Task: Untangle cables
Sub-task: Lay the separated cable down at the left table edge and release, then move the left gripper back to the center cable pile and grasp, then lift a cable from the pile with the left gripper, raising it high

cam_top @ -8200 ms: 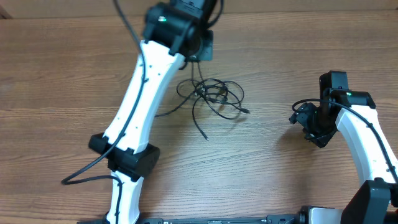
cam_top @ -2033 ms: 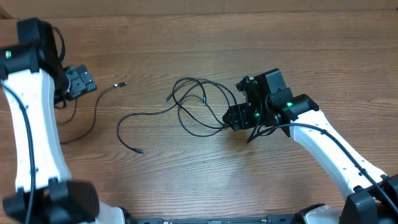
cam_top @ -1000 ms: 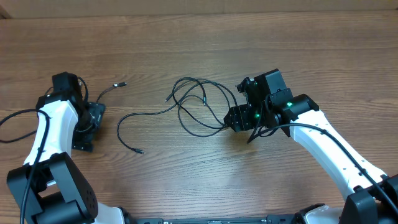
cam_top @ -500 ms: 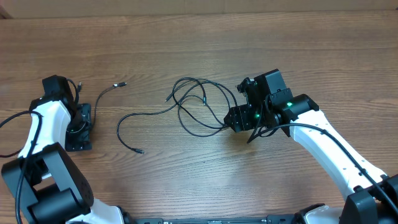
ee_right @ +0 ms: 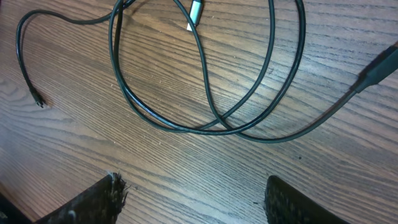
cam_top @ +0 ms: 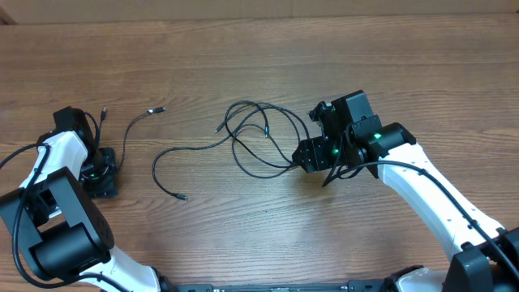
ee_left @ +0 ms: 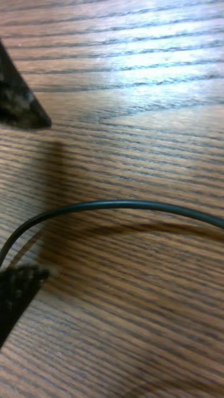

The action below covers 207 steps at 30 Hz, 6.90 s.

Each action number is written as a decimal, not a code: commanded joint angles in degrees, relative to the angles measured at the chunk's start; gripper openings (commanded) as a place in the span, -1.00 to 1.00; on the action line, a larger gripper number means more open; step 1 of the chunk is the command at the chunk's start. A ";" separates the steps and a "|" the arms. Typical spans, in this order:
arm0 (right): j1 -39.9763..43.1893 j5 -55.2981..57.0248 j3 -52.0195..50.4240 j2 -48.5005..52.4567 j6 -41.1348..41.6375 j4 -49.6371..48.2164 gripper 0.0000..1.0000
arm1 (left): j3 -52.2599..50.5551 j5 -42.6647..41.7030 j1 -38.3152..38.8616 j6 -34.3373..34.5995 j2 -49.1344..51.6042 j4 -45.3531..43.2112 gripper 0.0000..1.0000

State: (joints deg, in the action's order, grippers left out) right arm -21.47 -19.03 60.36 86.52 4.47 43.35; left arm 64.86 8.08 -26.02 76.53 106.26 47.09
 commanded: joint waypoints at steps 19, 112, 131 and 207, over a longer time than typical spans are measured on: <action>-0.15 0.59 -0.44 0.42 -0.04 0.79 0.40 | 0.26 1.31 -0.46 -1.16 0.39 2.91 -0.92; 20.70 7.85 -0.44 0.39 20.61 11.87 1.00 | 32.72 -26.16 48.78 -38.71 15.23 20.33 0.81; 20.70 7.85 -0.44 0.39 20.61 11.87 1.00 | 29.99 -13.94 56.26 -29.68 18.91 15.89 0.32; 14.40 -19.58 -0.44 0.39 9.66 -6.86 0.91 | 63.78 16.13 49.62 -54.75 -7.45 49.70 -0.92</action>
State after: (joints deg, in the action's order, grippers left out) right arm -5.85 -39.62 60.20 86.54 13.87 37.85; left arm 135.94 11.86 23.88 11.60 103.20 96.42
